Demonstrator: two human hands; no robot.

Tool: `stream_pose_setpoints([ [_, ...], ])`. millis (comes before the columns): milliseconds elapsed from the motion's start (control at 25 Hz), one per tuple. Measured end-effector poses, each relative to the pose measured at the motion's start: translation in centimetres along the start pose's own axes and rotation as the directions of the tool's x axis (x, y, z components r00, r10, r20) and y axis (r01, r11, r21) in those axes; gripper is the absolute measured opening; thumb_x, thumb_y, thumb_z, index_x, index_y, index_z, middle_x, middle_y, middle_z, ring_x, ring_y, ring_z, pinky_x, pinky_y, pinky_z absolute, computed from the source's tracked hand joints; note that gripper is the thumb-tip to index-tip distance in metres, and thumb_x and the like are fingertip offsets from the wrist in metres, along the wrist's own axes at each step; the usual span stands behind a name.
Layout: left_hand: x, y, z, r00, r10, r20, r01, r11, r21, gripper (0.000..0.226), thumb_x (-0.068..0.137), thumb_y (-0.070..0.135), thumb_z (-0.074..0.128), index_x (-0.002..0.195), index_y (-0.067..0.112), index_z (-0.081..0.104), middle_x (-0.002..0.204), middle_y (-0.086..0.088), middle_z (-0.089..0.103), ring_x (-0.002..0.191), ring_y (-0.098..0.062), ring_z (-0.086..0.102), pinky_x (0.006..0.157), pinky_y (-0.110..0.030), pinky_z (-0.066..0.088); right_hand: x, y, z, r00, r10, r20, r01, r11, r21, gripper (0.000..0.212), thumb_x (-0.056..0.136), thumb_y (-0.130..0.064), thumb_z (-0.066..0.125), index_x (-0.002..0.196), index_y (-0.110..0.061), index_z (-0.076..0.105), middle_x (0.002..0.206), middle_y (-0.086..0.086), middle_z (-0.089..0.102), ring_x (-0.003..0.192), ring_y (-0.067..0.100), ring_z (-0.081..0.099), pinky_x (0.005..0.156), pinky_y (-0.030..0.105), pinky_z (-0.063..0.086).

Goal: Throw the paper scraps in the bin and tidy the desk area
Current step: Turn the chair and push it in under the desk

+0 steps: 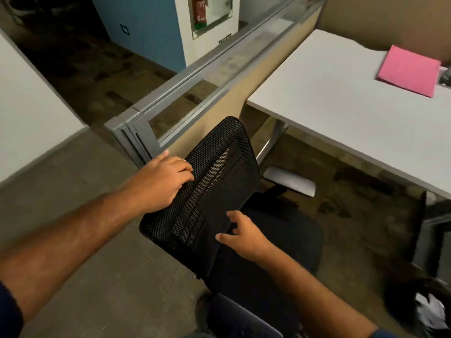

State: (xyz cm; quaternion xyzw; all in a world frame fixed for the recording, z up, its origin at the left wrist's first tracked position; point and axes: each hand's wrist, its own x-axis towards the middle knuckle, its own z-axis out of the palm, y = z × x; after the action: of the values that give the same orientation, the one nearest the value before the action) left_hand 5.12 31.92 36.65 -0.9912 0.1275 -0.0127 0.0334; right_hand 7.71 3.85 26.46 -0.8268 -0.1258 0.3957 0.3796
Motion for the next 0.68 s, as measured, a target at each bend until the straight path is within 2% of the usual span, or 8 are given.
stream_pose_setpoints([
  [80,1.6,-1.9,-0.4,0.997,0.068,0.034,-0.069,0.997,0.019,0.051,0.084,0.007,0.072,0.130,0.027,0.068,0.140,0.003,0.061,0.138,-0.021,0.050,0.126,-0.049,0.025,0.1,-1.1,1.2,0.999,0.031,-0.028,-0.030,0.998,0.054,0.098,0.083,-0.052,0.082,0.162,-0.030,0.027,0.165,0.002,0.035,0.142,0.023,0.048,0.114,0.041,0.050],
  [200,5.3,-3.7,-0.2,0.978,0.193,0.085,-0.204,0.968,0.144,0.071,0.077,0.004,0.076,0.143,0.024,0.059,0.154,-0.003,0.051,0.146,-0.026,0.042,0.127,-0.049,0.023,0.5,-4.0,3.4,0.988,0.076,-0.134,-0.040,0.966,0.254,0.120,0.073,-0.059,0.088,0.165,-0.027,0.017,0.169,0.004,0.028,0.150,0.024,0.040,0.120,0.038,0.042],
  [320,9.1,-4.2,0.5,0.946,0.287,0.149,-0.318,0.909,0.270,0.070,0.092,0.009,0.065,0.157,0.025,0.042,0.170,-0.007,0.030,0.158,-0.029,0.024,0.128,-0.052,0.020,1.2,-7.9,5.5,0.972,0.114,-0.207,-0.031,0.928,0.371,0.146,0.060,-0.069,0.089,0.168,-0.024,0.002,0.174,0.001,0.016,0.158,0.022,0.025,0.126,0.037,0.031],
  [400,11.1,-4.2,1.1,0.934,0.309,0.181,-0.354,0.872,0.339,0.069,0.101,0.013,0.056,0.163,0.027,0.028,0.175,-0.006,0.015,0.161,-0.030,0.011,0.128,-0.054,0.018,1.6,-10.4,6.9,0.965,0.124,-0.232,-0.037,0.938,0.345,0.156,0.055,-0.076,0.087,0.168,-0.023,-0.007,0.176,0.001,0.003,0.162,0.024,0.011,0.130,0.043,0.024],
  [480,12.6,-4.3,1.6,0.920,0.327,0.216,-0.387,0.842,0.375,0.076,0.101,0.012,0.057,0.165,0.028,0.019,0.176,-0.006,0.004,0.162,-0.031,0.003,0.128,-0.057,0.016,2.0,-12.4,8.2,0.955,0.126,-0.270,-0.042,0.954,0.297,0.159,0.053,-0.081,0.084,0.167,-0.025,-0.012,0.177,0.001,-0.009,0.164,0.024,0.000,0.131,0.047,0.019],
  [680,15.2,-5.3,1.9,0.842,0.436,0.319,-0.538,0.723,0.434,0.093,0.096,0.003,0.062,0.166,0.027,0.006,0.176,-0.005,-0.008,0.162,-0.031,-0.006,0.128,-0.059,0.012,2.8,-15.6,10.3,0.920,0.192,-0.342,-0.095,0.955,0.280,0.163,0.051,-0.081,0.085,0.165,-0.028,-0.019,0.176,0.001,-0.019,0.164,0.025,-0.007,0.129,0.059,0.018],
])
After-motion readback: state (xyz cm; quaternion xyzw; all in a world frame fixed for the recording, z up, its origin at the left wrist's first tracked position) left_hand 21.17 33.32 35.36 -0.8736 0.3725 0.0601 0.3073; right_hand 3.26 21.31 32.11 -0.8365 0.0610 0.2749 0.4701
